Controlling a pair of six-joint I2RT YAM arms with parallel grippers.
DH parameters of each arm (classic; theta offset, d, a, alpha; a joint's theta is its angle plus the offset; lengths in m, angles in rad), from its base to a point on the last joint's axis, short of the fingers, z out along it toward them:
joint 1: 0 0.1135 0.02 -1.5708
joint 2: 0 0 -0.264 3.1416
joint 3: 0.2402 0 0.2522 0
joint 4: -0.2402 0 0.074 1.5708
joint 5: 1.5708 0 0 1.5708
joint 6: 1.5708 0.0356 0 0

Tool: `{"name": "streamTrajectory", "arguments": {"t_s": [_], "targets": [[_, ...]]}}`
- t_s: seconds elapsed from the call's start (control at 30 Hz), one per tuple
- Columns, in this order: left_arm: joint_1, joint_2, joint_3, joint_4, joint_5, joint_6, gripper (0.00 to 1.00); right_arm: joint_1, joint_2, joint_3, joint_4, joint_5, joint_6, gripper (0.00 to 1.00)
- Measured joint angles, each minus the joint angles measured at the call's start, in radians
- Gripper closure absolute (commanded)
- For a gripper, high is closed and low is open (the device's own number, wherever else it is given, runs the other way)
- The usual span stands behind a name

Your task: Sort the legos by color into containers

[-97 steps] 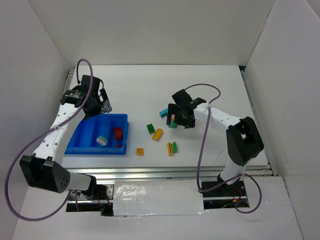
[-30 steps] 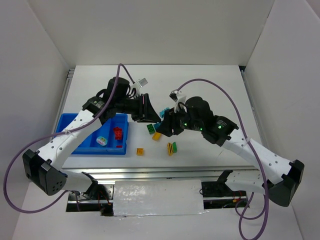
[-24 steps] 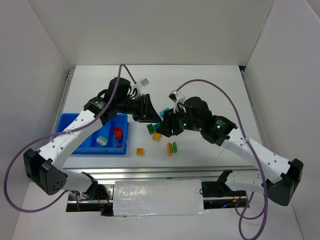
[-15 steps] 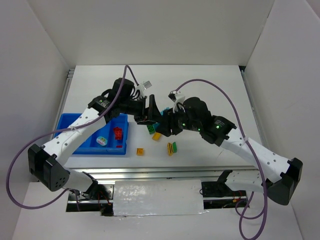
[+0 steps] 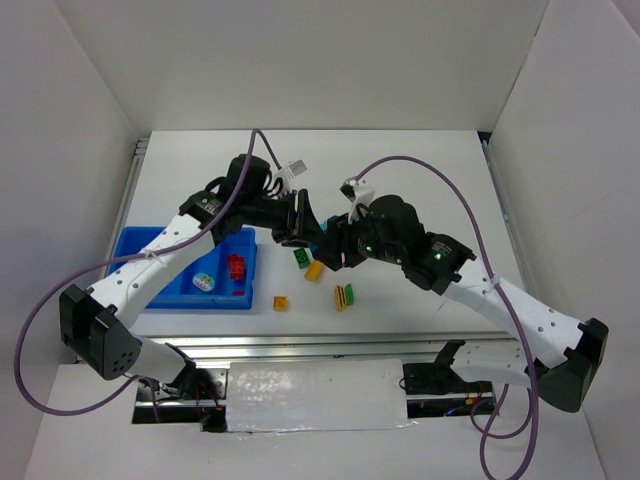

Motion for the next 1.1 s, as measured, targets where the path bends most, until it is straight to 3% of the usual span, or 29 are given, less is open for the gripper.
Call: {"name": "streamTrajectory", "arguments": {"t_s": [0.03,0.07,0.27,0.47,0.73,0.97,1.07,1.1], "targets": [[0.001,0.000,0.000,0.000,0.000,0.000,1.00,0.000,0.000,0.000,0.002,0.000,-0.001,0.15],[0.002,0.000,0.000,0.000,0.014,0.001,1.00,0.000,0.000,0.000,0.008,0.001,0.005,0.01],[-0.003,0.000,0.029,-0.039,0.033,0.063,1.00,-0.055,-0.026,-0.033,0.055,-0.099,0.003,0.00],[-0.002,-0.026,0.031,-0.033,0.072,0.177,1.00,-0.289,-0.154,-0.148,0.156,-0.437,0.036,0.00],[-0.002,-0.150,0.008,0.039,0.186,0.263,1.00,-0.352,-0.195,-0.238,0.430,-0.772,0.214,0.16],[-0.003,-0.161,-0.052,0.128,0.274,0.258,1.00,-0.351,-0.153,-0.273,0.669,-0.898,0.385,0.29],[-0.003,-0.161,-0.060,0.138,0.283,0.256,1.00,-0.338,-0.140,-0.270,0.714,-0.915,0.416,0.41],[-0.003,-0.161,-0.060,0.141,0.288,0.256,1.00,-0.331,-0.134,-0.269,0.722,-0.918,0.421,0.50]]}}
